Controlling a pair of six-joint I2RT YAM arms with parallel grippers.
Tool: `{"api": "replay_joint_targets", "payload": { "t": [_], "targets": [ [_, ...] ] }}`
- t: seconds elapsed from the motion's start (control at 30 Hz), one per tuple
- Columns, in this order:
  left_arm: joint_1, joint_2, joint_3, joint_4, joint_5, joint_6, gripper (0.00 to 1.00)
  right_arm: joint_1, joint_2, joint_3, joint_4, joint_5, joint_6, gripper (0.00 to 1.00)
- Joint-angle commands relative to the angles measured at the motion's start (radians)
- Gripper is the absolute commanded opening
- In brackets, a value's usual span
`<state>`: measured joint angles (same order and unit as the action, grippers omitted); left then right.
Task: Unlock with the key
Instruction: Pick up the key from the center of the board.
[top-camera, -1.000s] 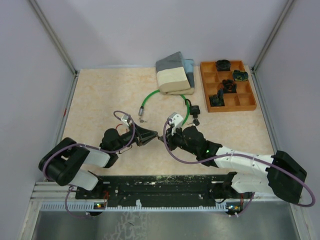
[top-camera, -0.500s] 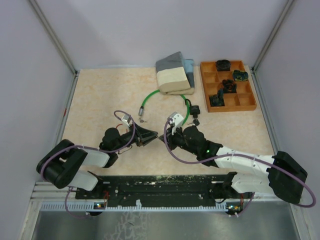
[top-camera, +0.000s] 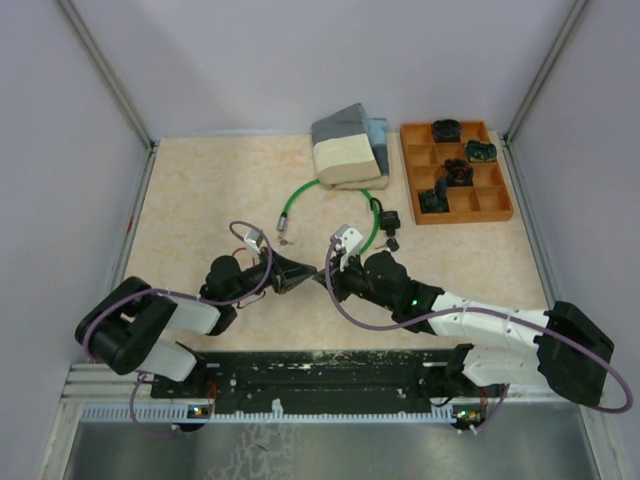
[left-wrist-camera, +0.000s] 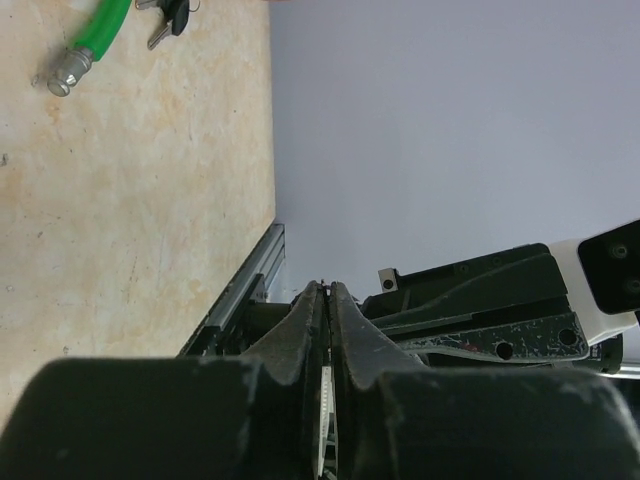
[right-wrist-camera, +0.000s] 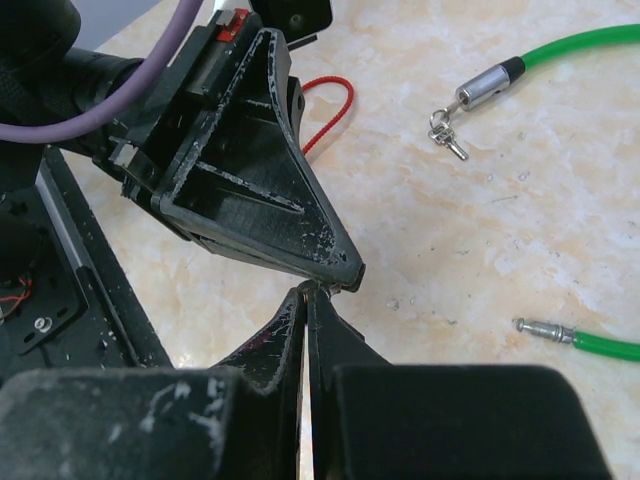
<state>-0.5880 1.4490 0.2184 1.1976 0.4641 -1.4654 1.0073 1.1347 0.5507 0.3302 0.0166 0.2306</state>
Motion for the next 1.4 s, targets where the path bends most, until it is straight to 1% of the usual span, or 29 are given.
{"api": "replay_joint_targets", "payload": {
  "t": [0.0,0.1,0.23,0.33,0.37,0.4,0.47,0.53,0.6,0.67,0.7,0.77,0.83,0.93,1.0,1.07,1.13,1.27,1.37],
  "targets": [
    [-0.006,0.013,0.017,0.057,0.006,0.008,0.08,0.014,-0.002,0.056,0.048,0.002,-0.023,0.0],
    [-0.006,0.012,0.01,0.064,0.001,0.012,0.01,0.017,-0.002,0.057,0.045,0.005,-0.028,0.0],
    [-0.007,0.003,0.002,0.082,-0.007,0.02,0.0,0.019,-0.003,0.056,0.038,0.005,-0.036,0.0],
    [-0.006,-0.012,0.002,0.079,-0.015,0.053,0.0,0.019,-0.021,0.051,0.015,0.019,-0.049,0.0],
    [-0.006,-0.02,0.004,0.074,-0.02,0.076,0.0,0.019,-0.036,0.043,0.014,0.028,-0.054,0.03],
    [-0.006,-0.031,0.009,0.061,-0.025,0.11,0.0,0.019,-0.053,0.031,0.014,0.041,-0.059,0.09],
    [-0.006,-0.066,0.033,-0.014,-0.038,0.211,0.0,0.019,-0.101,-0.004,0.021,0.062,-0.081,0.21],
    [-0.01,-0.131,0.082,-0.147,-0.051,0.393,0.0,0.019,-0.148,-0.028,0.027,0.074,-0.113,0.32],
    [-0.022,-0.202,0.15,-0.328,-0.097,0.548,0.0,0.019,-0.191,-0.05,0.037,0.09,-0.148,0.4],
    [-0.042,-0.271,0.188,-0.451,-0.165,0.68,0.0,0.02,-0.229,-0.068,0.052,0.107,-0.18,0.44],
    [-0.049,-0.3,0.198,-0.476,-0.195,0.731,0.0,0.019,-0.242,-0.076,0.068,0.118,-0.201,0.45],
    [-0.055,-0.346,0.207,-0.489,-0.227,0.804,0.0,0.019,-0.25,-0.099,0.119,0.142,-0.248,0.47],
    [-0.056,-0.374,0.22,-0.501,-0.243,0.858,0.0,0.018,-0.234,-0.12,0.191,0.142,-0.328,0.51],
    [-0.056,-0.395,0.224,-0.473,-0.245,0.928,0.0,0.018,-0.19,-0.16,0.348,0.109,-0.472,0.53],
    [-0.056,-0.4,0.224,-0.448,-0.236,0.962,0.0,0.018,-0.162,-0.166,0.441,0.09,-0.532,0.54],
    [-0.056,-0.405,0.233,-0.449,-0.247,0.969,0.0,0.017,-0.135,-0.147,0.477,0.062,-0.57,0.55],
    [-0.056,-0.413,0.246,-0.477,-0.271,0.924,0.0,0.017,-0.1,-0.135,0.509,0.039,-0.615,0.55],
    [-0.058,-0.417,0.268,-0.575,-0.386,0.822,0.0,0.017,-0.008,-0.154,0.656,0.008,-0.711,0.56],
    [-0.061,-0.425,0.26,-0.57,-0.405,0.799,0.0,0.02,0.05,-0.171,0.781,-0.048,-0.765,0.55]
  ]
}}
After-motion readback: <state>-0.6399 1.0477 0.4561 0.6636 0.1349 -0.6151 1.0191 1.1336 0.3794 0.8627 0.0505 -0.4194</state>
